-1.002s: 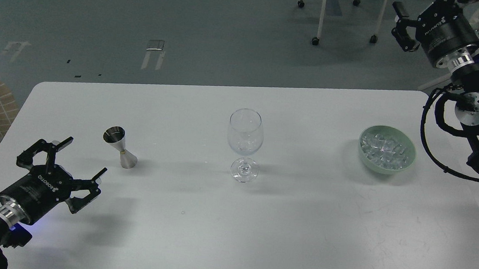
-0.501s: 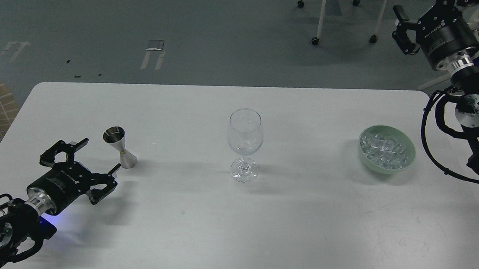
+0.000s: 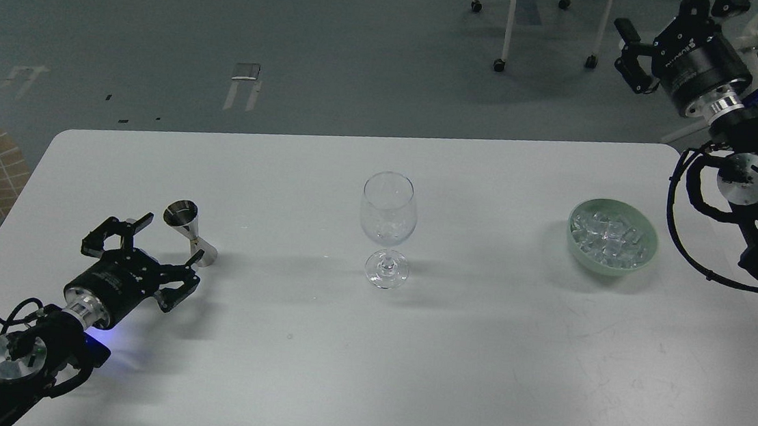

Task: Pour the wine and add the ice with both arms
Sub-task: 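Lower the left gripper toward the metal jigger and open it, then close the left gripper around the metal jigger and lift it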

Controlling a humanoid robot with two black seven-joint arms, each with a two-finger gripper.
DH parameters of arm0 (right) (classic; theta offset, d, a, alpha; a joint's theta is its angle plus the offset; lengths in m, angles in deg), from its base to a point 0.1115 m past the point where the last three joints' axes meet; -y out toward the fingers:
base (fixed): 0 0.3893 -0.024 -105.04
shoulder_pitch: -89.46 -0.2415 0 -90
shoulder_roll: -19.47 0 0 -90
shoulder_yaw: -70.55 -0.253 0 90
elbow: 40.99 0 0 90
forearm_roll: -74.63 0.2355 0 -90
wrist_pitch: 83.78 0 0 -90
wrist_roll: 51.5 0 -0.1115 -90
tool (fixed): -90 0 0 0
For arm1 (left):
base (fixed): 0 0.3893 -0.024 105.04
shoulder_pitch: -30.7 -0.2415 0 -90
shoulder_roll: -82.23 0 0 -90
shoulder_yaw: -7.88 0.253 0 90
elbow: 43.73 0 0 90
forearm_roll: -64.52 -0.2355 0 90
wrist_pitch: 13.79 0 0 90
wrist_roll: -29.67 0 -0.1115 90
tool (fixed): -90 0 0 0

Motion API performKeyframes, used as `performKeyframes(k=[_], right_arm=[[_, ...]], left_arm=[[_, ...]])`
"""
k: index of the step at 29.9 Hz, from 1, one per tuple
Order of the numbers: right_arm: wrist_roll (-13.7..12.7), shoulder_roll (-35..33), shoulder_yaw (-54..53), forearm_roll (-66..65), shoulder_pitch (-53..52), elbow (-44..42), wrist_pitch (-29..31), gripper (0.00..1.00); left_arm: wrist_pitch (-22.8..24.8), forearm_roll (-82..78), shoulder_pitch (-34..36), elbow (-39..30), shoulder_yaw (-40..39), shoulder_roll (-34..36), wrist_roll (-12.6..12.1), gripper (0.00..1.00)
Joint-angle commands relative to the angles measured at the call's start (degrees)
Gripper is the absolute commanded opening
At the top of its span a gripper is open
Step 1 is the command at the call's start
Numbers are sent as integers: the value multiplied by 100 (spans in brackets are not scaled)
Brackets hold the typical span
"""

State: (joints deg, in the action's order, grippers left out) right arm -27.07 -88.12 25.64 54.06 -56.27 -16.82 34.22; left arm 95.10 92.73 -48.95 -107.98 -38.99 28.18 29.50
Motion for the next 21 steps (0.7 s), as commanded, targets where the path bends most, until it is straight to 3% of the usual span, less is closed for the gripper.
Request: performKeyframes(k=[1, 9, 14, 21], right_arm=[[0, 10, 0, 0, 0, 0, 0, 100], [0, -8, 0, 0, 0, 0, 0, 100], [0, -17, 0, 0, 0, 0, 0, 100], [0, -17, 0, 0, 0, -9, 0, 100]], left_arm=[[-8, -9, 46, 18, 11, -10, 0, 97], [-17, -9, 55, 35, 3, -19, 0, 96], [-8, -26, 64, 71, -6, -71, 0, 83], [-8, -53, 108, 114, 3, -106, 0, 81]])
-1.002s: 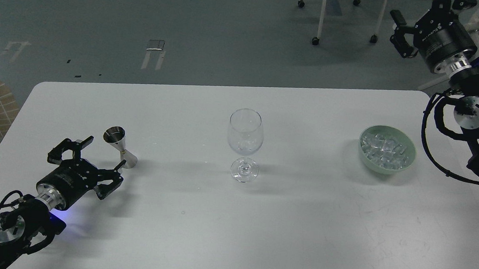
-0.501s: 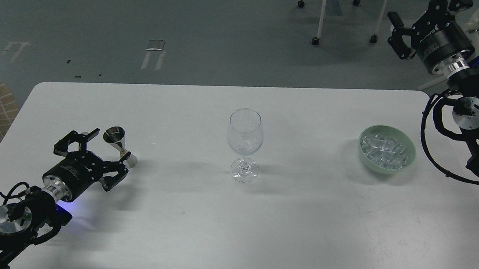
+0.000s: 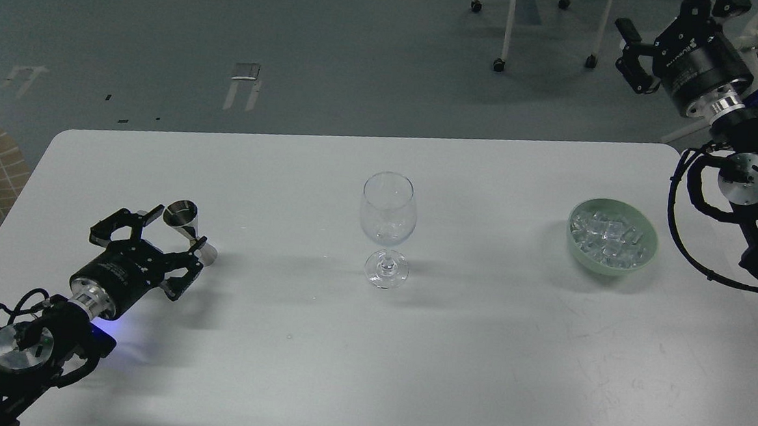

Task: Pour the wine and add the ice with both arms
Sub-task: 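Close the left gripper around the metal jigger and lift it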

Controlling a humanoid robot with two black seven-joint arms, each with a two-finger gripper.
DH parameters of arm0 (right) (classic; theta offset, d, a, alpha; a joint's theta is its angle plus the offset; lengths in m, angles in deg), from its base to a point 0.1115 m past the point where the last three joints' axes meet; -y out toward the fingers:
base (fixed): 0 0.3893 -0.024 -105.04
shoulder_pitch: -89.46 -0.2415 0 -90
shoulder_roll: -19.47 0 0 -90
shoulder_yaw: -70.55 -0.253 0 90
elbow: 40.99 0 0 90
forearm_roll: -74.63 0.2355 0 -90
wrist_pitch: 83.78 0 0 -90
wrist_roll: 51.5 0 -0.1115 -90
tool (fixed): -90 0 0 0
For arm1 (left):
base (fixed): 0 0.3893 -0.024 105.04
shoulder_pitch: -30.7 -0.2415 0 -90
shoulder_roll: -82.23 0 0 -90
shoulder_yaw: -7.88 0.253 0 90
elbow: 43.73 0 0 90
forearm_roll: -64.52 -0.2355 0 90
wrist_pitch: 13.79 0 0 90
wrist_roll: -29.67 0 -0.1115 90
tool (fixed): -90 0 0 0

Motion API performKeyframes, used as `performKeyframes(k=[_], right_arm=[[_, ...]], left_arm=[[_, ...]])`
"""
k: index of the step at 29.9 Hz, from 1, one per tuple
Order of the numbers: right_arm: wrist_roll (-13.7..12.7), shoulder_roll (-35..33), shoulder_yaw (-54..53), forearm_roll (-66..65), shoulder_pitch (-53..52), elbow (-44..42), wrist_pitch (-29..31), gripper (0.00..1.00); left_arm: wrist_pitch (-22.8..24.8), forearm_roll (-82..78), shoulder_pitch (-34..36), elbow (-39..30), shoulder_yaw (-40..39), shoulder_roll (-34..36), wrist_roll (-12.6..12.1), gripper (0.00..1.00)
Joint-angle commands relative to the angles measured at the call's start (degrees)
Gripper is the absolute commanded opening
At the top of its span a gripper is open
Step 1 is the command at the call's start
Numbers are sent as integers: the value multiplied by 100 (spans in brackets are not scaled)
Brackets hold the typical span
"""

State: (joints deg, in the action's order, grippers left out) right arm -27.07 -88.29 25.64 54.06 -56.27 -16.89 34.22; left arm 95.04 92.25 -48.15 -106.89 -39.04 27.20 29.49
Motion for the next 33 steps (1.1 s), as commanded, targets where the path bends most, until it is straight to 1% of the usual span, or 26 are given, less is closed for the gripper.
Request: performKeyframes(k=[1, 11, 12, 13, 14, 15, 16, 19, 21, 26, 31, 33], right_arm=[[0, 0, 0, -8, 0, -2, 0, 100], [0, -9, 0, 0, 0, -2, 0, 100], [0, -17, 0, -8, 0, -2, 0, 100], [0, -17, 0, -8, 9, -2, 0, 100], [0, -17, 0, 0, 9, -2, 0, 100], [0, -17, 0, -8, 9, -2, 0, 100], [0, -17, 0, -8, 9, -2, 0, 100], [0, -17, 0, -8, 9, -2, 0, 100], [0, -8, 0, -8, 9, -2, 0, 100], [0, 0, 0, -8, 9, -10, 0, 100], [0, 0, 0, -8, 9, -10, 0, 100], [0, -8, 0, -8, 9, -10, 0, 100]], left_arm=[[-2, -5, 37, 14, 8, -16, 0, 81], [-11, -5, 186, 146, 8, -210, -9, 81], [-11, -13, 186, 155, 17, -236, -9, 80], [-2, -14, 195, 198, 17, -271, -9, 74], [-2, -14, 204, 225, 17, -289, -9, 71], [7, -14, 247, 295, 17, -306, -17, 64], [42, -31, 265, 348, 17, -307, -35, 61], [51, -40, 283, 375, 17, -315, -140, 60], [51, -31, 283, 375, 17, -315, -167, 56], [77, -31, 300, 392, 61, -368, -167, 56], [95, -40, 300, 480, 61, -491, -167, 52], [95, -49, 300, 489, 61, -509, -167, 49]])
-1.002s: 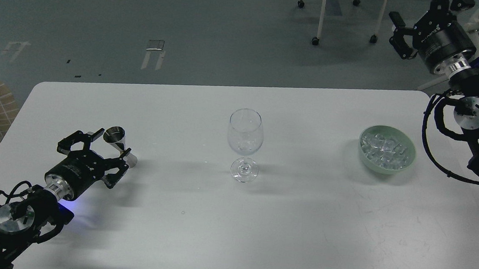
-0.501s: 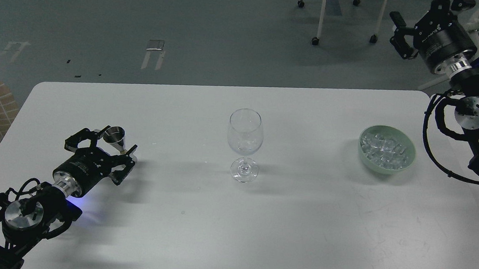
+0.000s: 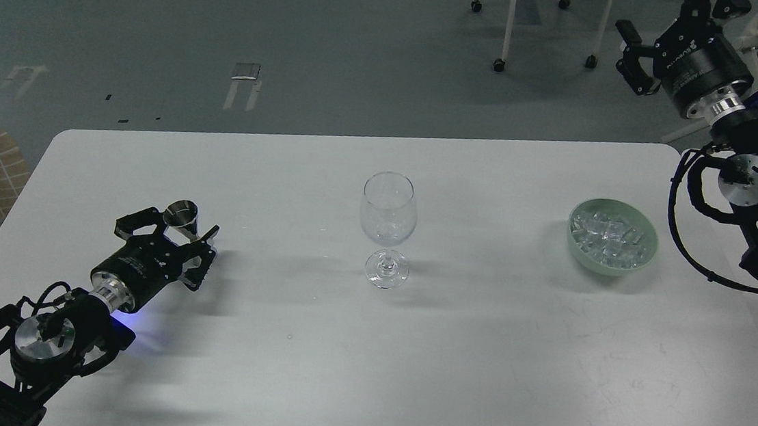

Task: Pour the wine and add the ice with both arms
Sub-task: 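Close the left gripper around the metal jigger and lift it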

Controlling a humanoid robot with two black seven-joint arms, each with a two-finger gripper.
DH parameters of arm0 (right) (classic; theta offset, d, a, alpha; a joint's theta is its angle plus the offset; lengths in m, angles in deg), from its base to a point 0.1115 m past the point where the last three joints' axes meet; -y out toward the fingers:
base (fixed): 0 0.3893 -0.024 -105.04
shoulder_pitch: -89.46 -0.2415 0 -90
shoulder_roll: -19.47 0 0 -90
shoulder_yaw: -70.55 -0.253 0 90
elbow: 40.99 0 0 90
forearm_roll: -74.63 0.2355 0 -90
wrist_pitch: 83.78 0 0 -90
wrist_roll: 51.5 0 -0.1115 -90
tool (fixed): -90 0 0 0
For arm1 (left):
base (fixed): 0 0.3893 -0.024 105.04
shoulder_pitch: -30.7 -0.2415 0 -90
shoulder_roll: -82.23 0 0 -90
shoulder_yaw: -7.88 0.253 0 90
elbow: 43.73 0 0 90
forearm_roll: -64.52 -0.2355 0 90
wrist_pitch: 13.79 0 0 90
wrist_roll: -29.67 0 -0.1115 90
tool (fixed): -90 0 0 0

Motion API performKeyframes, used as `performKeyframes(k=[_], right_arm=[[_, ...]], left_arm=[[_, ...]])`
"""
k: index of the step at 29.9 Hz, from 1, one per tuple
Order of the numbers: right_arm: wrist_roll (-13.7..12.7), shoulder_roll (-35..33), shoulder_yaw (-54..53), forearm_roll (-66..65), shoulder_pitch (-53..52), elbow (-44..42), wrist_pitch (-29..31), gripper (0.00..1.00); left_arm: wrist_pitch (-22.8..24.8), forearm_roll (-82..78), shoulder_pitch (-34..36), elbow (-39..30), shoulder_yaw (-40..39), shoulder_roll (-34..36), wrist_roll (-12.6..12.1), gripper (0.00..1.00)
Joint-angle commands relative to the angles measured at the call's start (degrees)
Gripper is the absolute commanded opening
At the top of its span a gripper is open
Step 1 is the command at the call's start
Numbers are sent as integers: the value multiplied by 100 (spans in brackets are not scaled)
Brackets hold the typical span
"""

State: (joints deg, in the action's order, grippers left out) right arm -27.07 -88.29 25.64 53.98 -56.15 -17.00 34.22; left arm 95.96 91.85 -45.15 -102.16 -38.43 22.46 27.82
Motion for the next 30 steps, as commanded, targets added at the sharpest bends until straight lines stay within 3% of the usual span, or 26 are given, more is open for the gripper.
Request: performKeyframes(k=[1, 18, 30], right_arm=[[0, -8, 0, -1, -3, 0, 0, 100], [0, 18, 0, -1, -3, 9, 0, 100], [0, 27, 17, -1, -3, 9, 0, 100]], left_arm=[[3, 0, -17, 16, -1, -44, 0, 49], [3, 0, 36, 25, -19, -53, 9, 38], [90, 0, 45, 130, -45, -115, 53, 19]])
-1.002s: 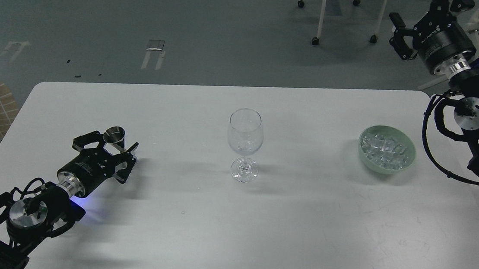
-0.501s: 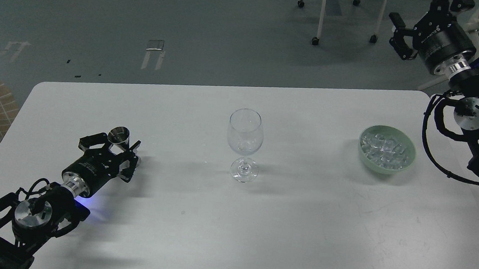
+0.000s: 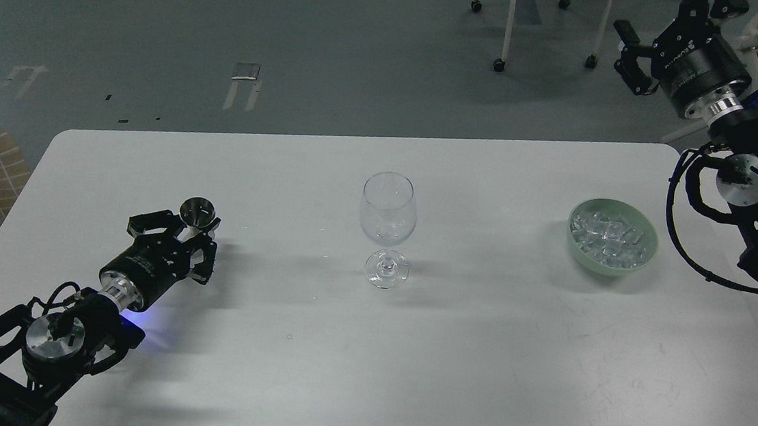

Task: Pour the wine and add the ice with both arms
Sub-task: 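Close the left gripper around the metal jigger and lift it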

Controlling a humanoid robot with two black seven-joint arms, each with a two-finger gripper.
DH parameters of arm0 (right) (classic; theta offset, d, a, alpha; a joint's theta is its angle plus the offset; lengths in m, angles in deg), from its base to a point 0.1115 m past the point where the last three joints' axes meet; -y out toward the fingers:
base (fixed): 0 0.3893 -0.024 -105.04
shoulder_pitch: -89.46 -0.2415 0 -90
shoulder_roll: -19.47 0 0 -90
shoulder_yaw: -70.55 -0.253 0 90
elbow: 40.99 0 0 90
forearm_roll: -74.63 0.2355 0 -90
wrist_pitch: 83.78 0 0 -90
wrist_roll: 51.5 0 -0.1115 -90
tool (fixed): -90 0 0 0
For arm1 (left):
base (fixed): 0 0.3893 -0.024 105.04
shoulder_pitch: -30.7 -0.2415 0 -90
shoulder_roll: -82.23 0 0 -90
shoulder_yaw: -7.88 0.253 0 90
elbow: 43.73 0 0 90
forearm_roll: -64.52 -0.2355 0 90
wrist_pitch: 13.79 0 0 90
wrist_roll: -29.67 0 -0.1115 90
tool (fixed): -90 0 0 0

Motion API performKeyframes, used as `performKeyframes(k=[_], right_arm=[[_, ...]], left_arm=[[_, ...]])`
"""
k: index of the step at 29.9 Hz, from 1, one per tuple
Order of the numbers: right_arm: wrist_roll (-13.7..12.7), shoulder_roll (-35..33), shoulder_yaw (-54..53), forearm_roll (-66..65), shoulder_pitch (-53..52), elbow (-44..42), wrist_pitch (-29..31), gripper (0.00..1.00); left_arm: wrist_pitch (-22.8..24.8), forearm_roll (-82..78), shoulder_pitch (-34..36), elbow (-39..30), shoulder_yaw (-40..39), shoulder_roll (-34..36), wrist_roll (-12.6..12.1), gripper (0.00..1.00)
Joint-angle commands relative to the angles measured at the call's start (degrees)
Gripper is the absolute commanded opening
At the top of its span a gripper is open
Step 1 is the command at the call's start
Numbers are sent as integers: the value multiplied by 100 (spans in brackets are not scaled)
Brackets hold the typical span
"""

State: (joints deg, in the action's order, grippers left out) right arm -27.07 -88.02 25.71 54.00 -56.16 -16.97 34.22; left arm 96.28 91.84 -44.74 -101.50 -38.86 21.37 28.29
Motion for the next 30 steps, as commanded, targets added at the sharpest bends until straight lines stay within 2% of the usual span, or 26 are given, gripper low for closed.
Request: performKeyframes(k=[1, 3, 15, 21, 26, 30], right_arm=[[0, 9, 2, -2, -2, 6, 0, 100], [0, 9, 10, -2, -2, -3, 0, 100], [0, 9, 10, -2, -2, 6, 0, 100], [0, 0, 10, -2, -2, -3, 0, 100], [0, 0, 10, -2, -2, -3, 0, 100], [0, 9, 10, -2, -2, -3, 0, 100]], left_arm=[[111, 1, 3, 107, 7, -32, 6, 18], [198, 1, 30, 143, 15, -84, -12, 13], [313, 10, 188, 152, 16, -93, -73, 5], [305, 18, 346, 90, 16, -32, -547, 4], [261, 1, 408, 38, -37, 30, -635, 4], [-55, 10, 513, -348, -72, 205, -776, 4]])
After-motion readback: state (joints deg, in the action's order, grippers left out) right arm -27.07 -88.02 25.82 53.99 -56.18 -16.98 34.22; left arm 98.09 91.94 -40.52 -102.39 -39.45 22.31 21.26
